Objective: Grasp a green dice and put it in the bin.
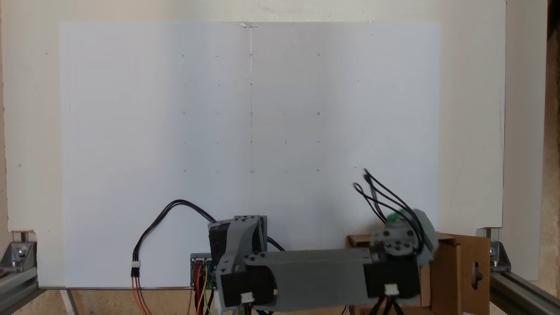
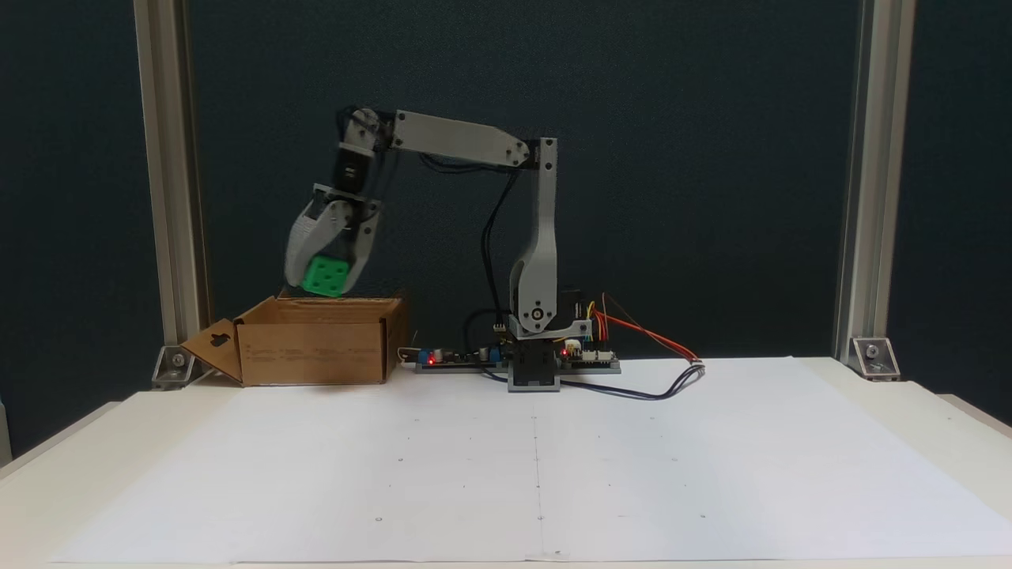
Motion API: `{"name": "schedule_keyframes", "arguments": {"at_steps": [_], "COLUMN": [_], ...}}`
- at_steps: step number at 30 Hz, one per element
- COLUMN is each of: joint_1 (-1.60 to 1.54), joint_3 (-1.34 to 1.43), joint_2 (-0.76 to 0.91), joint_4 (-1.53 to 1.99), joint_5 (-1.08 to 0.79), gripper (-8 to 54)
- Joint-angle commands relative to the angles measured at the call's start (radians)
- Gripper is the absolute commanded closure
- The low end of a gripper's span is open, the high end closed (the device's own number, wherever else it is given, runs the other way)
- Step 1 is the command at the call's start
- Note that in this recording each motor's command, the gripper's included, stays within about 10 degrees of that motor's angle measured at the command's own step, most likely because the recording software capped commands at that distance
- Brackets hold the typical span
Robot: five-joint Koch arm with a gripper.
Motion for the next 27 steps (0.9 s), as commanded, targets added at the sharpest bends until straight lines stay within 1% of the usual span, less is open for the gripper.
{"name": "schedule_keyframes", "arguments": {"at_steps": [1, 8, 15, 17, 18, 19, 20, 21, 26, 27], "joint_1": [0.092, 0.313, 0.390, 0.393, 0.394, 0.394, 0.394, 0.394, 0.394, 0.391], "joint_3": [-0.066, -0.067, -0.067, -0.067, -0.067, -0.066, -0.066, -0.066, -0.067, -0.067], "joint_2": [-0.018, -0.150, -0.233, -0.245, -0.249, -0.252, -0.262, -0.262, -0.259, -0.250], "joint_4": [-0.064, -0.092, -0.100, -0.100, -0.100, -0.098, -0.100, -0.100, -0.106, -0.112], "joint_5": [-0.112, -0.193, -0.199, -0.198, -0.198, -0.196, -0.195, -0.193, -0.170, -0.140], "gripper": [33.9, 33.9, 33.9, 32.7, 29.2, 20.4, 14.4, 11.2, 1.8, 1.1]}}
